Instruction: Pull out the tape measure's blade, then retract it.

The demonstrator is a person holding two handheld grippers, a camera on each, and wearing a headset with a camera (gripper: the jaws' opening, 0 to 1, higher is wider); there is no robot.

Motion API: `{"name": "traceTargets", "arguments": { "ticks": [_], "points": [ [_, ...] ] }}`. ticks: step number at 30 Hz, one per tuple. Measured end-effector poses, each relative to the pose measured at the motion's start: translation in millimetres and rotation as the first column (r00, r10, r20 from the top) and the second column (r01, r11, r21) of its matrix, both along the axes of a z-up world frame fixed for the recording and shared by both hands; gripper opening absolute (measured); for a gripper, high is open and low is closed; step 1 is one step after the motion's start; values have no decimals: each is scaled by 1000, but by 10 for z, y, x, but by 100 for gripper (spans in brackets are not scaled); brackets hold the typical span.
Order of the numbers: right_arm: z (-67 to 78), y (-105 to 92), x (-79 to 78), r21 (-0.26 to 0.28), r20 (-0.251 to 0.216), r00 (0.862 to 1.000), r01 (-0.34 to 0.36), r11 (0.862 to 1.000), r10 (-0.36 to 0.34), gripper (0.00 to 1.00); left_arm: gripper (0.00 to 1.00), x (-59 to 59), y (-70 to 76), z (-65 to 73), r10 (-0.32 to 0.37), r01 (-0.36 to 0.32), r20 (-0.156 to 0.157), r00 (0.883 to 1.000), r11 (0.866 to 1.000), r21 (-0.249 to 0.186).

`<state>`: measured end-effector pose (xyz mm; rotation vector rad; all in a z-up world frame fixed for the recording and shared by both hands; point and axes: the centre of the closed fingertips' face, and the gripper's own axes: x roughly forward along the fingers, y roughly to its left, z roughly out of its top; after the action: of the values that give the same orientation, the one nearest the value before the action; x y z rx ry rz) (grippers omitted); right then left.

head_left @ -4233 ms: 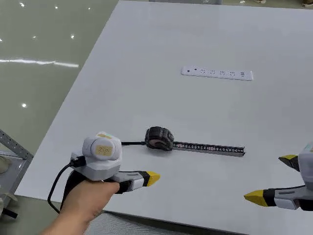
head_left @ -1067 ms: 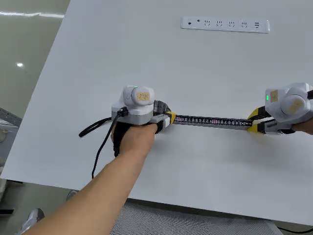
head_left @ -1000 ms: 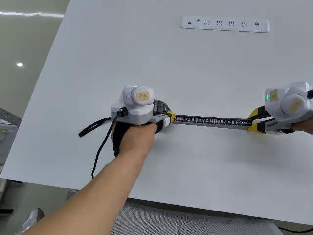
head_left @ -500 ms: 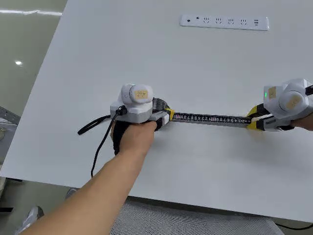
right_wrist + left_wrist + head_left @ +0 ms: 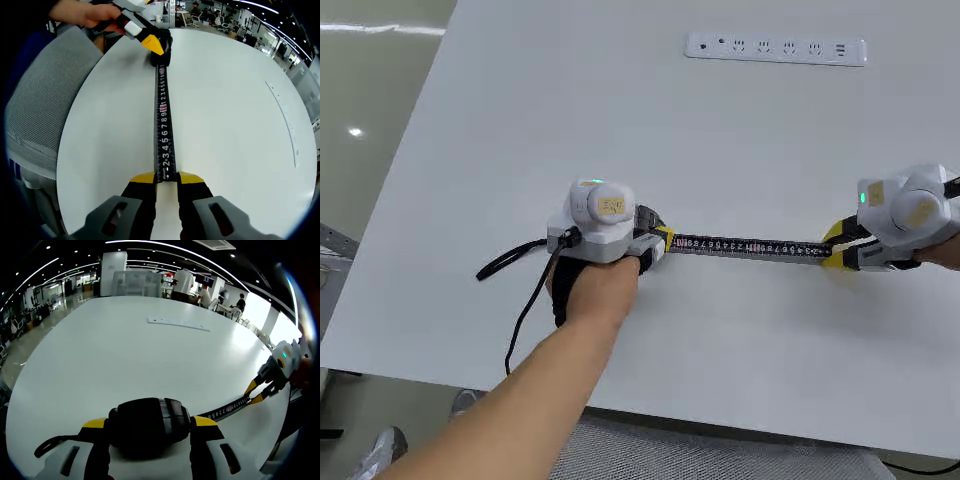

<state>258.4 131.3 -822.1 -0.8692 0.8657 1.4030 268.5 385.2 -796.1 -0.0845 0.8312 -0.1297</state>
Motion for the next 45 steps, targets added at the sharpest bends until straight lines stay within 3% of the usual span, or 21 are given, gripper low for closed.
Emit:
{"name": "traceTargets", "arguments": {
  "ticks": [13, 36, 45],
  "points": [
    [-6, 4, 4, 5, -3, 1000, -2, 1000, 2, 11, 58, 14, 12, -21, -23, 23, 20, 1000, 1000, 12],
    [-8, 285, 23, 40, -7, 1000, -12, 999, 12, 11, 58, 2, 5, -11, -27, 27, 28, 999, 1000, 3],
    [5, 349, 32, 51, -29, 1000, -6, 999, 8, 11, 58, -1, 8, -9, -31, 31, 34, 999, 1000, -1]
  ]
}}
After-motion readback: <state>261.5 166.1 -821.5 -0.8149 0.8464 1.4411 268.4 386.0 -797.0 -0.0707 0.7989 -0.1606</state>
